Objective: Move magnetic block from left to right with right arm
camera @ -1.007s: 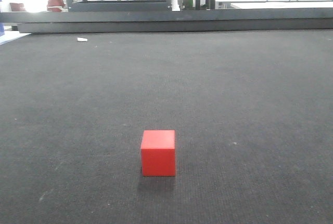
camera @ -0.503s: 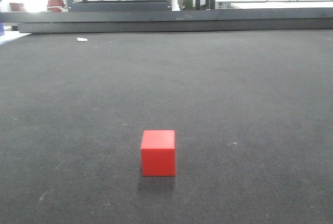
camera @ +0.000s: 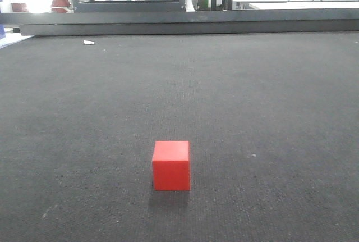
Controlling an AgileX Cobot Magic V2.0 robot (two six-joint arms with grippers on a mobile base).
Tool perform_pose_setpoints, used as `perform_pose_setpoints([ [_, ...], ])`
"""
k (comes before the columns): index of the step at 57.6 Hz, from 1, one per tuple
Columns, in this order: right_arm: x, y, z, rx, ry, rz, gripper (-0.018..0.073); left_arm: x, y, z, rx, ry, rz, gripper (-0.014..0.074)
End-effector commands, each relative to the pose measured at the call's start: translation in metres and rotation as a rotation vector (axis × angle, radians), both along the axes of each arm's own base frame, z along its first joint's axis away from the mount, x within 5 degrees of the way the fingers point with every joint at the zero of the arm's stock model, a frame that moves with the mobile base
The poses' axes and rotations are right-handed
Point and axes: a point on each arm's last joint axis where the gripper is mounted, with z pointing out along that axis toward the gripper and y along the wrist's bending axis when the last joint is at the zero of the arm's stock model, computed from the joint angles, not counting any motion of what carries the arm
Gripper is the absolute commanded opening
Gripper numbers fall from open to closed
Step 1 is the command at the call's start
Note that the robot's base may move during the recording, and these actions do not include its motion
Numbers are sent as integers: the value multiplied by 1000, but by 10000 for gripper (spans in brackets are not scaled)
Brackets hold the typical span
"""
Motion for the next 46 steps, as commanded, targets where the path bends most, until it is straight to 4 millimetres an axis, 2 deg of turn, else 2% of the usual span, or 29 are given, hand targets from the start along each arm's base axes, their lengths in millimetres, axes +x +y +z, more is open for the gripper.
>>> perform_pose_setpoints([
  [1, 3, 0, 33, -4, -49, -3, 57, -2, 1, 6, -3, -94, 5, -126],
  [6, 8, 1, 46, -9, 30, 3, 57, -2, 1, 6, -3, -94, 5, -126],
  [13, 15, 2, 55, -22, 209, 17, 57, -2, 1, 6, -3, -94, 5, -126],
  [26, 47, 4, 72, -52, 438, 23, 57, -2, 1, 6, -3, -94, 5, -126],
  [46, 93, 6, 75, 0, 827, -88, 60, -2, 1, 6, -3, -94, 5, -126],
])
